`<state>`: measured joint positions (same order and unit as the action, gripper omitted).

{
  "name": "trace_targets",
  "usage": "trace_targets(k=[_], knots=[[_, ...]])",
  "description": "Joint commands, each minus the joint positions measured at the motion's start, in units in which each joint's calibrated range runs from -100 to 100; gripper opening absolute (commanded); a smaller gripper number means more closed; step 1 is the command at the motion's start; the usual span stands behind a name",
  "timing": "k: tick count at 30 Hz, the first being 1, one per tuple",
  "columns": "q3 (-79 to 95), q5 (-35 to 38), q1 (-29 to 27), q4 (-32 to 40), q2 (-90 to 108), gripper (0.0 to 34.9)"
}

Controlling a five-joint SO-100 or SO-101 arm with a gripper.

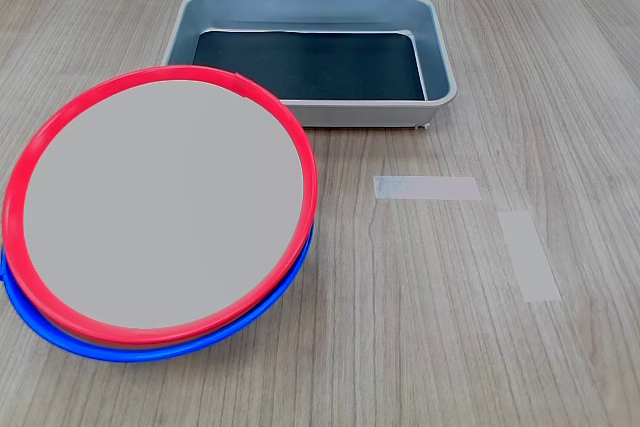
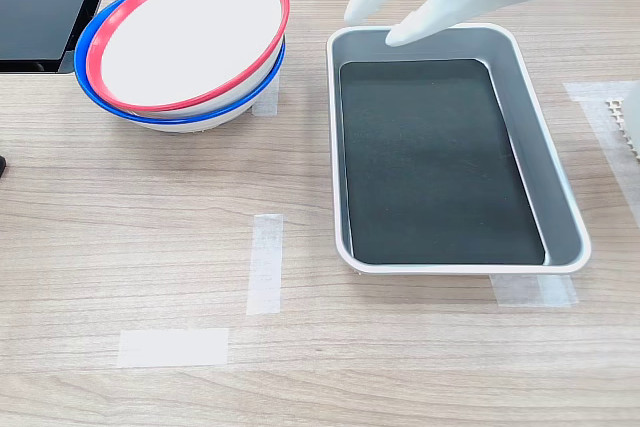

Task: Lift the stacked dish and set it down on the table.

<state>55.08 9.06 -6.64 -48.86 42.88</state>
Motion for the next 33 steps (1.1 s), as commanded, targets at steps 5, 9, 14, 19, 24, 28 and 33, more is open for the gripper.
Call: trace_targets(k=[5, 9, 14, 19, 24, 28, 33], knots=[[-12.4, 0.1, -3.3, 2.2, -13.0, 15.4], [-18.7, -0.4, -4.7, 2.3, -19.8, 15.5], [-25.5, -0.6, -5.6, 2.4, -27.7, 15.4], [-29.4, 0.0, -6.8, 3.4, -33.5, 15.4], [-34.4, 0.0, -7.4, 3.4, -38.7, 14.4], [-40.1, 0.0, -7.4, 2.4, -43.4, 12.8], [-47.3, 0.0, -7.8, 1.5, -48.8, 7.7]])
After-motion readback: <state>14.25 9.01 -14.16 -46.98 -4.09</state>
